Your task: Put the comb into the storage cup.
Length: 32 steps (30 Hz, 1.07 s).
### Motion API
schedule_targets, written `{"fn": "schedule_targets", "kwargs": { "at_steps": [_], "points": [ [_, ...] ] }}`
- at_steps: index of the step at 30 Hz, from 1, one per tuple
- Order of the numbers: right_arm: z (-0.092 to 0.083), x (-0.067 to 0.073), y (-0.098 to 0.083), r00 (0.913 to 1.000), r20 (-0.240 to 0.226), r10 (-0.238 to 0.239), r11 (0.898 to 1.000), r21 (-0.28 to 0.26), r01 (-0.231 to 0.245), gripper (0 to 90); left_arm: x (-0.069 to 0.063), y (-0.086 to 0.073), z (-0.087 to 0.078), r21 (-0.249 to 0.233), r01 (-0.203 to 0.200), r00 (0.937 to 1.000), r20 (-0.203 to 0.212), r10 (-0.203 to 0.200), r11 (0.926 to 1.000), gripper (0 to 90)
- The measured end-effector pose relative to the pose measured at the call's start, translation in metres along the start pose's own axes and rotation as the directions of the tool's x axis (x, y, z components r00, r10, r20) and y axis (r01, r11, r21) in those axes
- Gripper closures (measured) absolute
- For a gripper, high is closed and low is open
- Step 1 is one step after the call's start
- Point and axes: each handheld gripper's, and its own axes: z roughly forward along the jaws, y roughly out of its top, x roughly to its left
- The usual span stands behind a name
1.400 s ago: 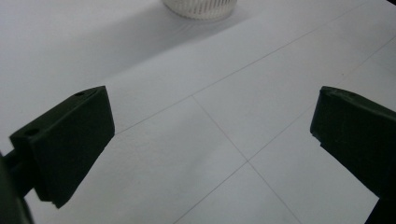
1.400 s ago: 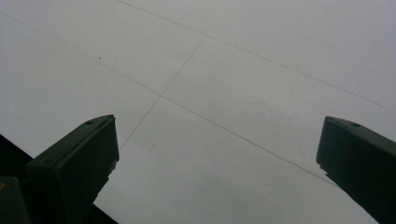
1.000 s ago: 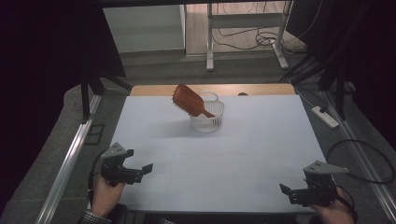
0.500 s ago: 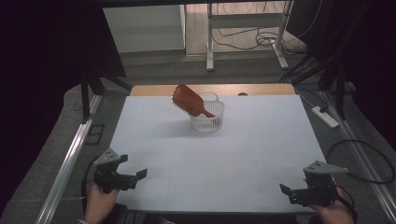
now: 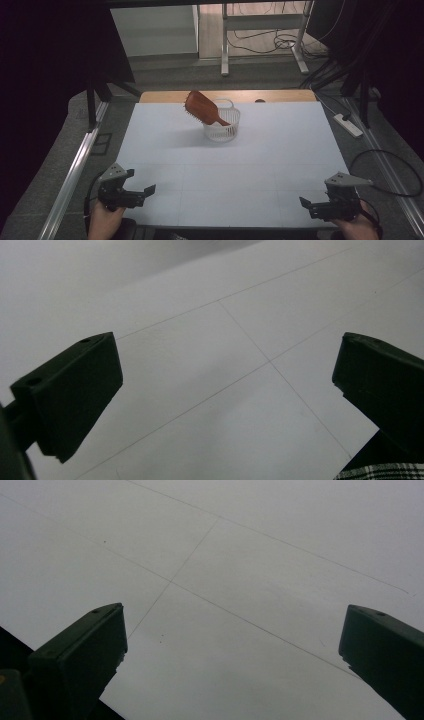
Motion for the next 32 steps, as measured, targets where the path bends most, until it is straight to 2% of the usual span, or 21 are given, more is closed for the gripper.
{"fn": "schedule_targets", "kwargs": {
  "at_steps": [26, 32],
  "points": [
    [0.0003, 0.0001, 0.0004, 0.9999, 0.008, 0.008, 1.0, 0.002, -0.008, 0.0, -0.004, -0.0076, -0.0071, 0.03, 0.002, 0.9998, -0.022, -0.001, 0.9996, 0.0],
    [0.0008, 0.0002, 0.0005, 1.0, 0.009, 0.002, 1.0, 0.005, -0.002, 0.0, -0.0027, -0.008, -0.0074, 0.033, 0.014, 0.9998, -0.015, -0.013, 0.9994, 0.0]
  ]
}}
